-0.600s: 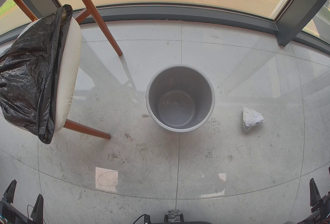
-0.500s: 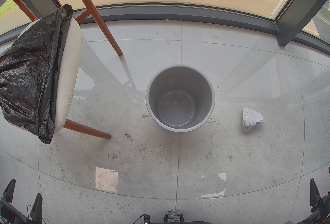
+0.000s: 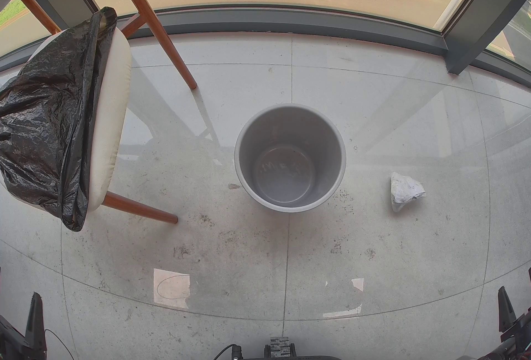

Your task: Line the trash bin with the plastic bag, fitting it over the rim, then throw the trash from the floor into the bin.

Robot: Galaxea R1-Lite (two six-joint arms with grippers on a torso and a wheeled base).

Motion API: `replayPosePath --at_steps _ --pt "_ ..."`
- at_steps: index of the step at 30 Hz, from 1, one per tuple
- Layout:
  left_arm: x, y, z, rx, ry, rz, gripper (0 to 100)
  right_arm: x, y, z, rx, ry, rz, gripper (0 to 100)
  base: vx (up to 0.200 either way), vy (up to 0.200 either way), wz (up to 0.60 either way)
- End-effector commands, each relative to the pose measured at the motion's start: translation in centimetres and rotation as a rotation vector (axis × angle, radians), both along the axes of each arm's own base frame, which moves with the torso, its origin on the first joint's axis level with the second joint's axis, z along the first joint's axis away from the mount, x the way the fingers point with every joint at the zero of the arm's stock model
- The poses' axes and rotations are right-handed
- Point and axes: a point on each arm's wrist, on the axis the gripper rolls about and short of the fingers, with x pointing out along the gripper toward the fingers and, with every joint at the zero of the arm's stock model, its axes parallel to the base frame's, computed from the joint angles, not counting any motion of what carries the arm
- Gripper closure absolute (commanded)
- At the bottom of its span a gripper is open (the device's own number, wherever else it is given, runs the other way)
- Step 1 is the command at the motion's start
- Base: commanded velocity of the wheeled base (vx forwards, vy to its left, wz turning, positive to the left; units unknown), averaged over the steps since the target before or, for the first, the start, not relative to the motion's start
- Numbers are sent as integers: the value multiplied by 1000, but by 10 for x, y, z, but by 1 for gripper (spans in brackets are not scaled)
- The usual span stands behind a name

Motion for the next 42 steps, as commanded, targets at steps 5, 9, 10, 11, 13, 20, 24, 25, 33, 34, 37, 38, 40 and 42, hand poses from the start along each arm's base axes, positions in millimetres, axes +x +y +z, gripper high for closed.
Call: replayPosePath --at_steps 5,9,10,11,13,20,24,25,33,34,37,38,40,42 --pt "16 1 91 18 94 -110 0 1 0 -5 -1 10 6 0 0 0 0" --pt "49 -2 125 13 167 -107 0 1 0 -5 -1 9 6 0 0 0 0" --pt "57 -3 132 13 181 -103 0 1 0 -5 -1 9 6 0 0 0 0" --pt "57 -3 132 13 181 -103 0 1 0 -5 -1 9 6 0 0 0 0" --pt "79 -5 146 14 224 -101 0 1 0 -5 -1 9 6 0 0 0 0" --pt "136 -10 180 15 286 -108 0 1 0 -5 -1 10 6 0 0 0 0" --pt "167 -12 183 1 345 -107 0 1 0 -5 0 10 5 0 0 0 0" --pt "174 -12 183 -13 356 -106 0 1 0 -5 0 10 5 0 0 0 0" --pt "223 -10 173 -125 464 -101 0 1 0 -5 0 10 5 0 0 0 0" --pt "228 -10 175 -129 461 -102 0 1 0 -5 0 10 5 0 0 0 0" --pt "245 -3 177 -136 468 -71 0 1 0 -5 0 10 5 0 0 0 0" --pt "252 -2 178 -137 465 -68 0 1 0 -5 0 10 5 0 0 0 0" --pt "263 -2 178 -137 455 -68 0 1 0 -5 0 10 5 0 0 0 0" --pt "270 -2 179 -135 444 -65 0 1 0 -5 -1 10 6 0 0 0 0"
